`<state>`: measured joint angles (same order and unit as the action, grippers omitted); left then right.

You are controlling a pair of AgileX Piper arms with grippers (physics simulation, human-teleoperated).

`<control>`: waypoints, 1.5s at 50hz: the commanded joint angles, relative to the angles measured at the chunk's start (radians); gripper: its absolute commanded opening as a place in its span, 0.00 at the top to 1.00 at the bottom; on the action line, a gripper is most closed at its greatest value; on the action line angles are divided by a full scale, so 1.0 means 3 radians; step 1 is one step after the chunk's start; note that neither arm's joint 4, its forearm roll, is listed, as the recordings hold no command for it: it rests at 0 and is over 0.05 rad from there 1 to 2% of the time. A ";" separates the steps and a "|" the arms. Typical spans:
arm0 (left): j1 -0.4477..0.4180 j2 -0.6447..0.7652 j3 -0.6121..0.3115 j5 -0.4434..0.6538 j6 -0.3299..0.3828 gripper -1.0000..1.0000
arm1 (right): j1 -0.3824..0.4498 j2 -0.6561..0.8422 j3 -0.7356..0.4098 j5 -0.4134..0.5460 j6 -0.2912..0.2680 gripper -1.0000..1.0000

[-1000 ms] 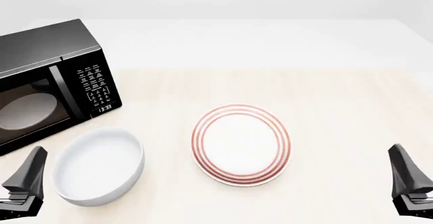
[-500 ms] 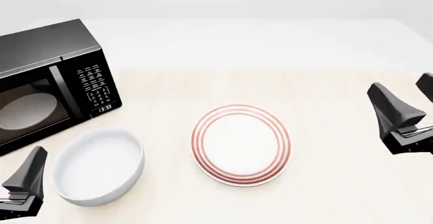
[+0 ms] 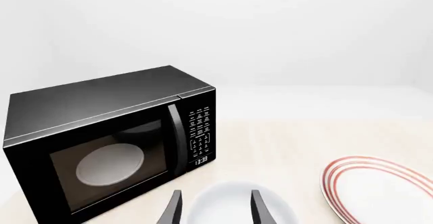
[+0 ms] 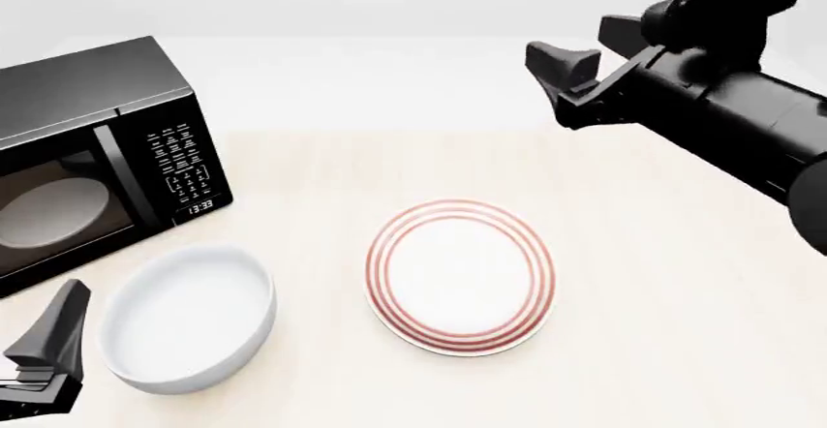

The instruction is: Put the white bowl to the right of the plate.

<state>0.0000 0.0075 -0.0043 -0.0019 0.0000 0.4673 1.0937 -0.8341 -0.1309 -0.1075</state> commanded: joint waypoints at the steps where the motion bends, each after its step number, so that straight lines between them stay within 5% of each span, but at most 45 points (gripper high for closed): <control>1: 0.0000 0.0000 0.0000 0.0000 0.0000 0.00 | 0.0372 0.0676 -0.0766 0.0335 0.0048 0.00; 19: 0.0000 0.0000 0.0000 0.0000 0.0000 0.00 | 0.0735 0.1441 -0.1760 0.0938 0.0215 0.00; 49: 0.0000 0.0000 0.0000 0.0000 0.0000 0.00 | 0.0874 0.2640 -0.3189 0.1716 0.0371 0.00; 75: 0.0000 0.0000 0.0000 0.0000 0.0000 0.00 | 0.1270 0.2960 -0.3227 0.1709 0.0672 0.00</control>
<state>0.0000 0.0075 -0.0043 -0.0019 0.0000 0.8100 1.9573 -1.8031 0.3859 0.0663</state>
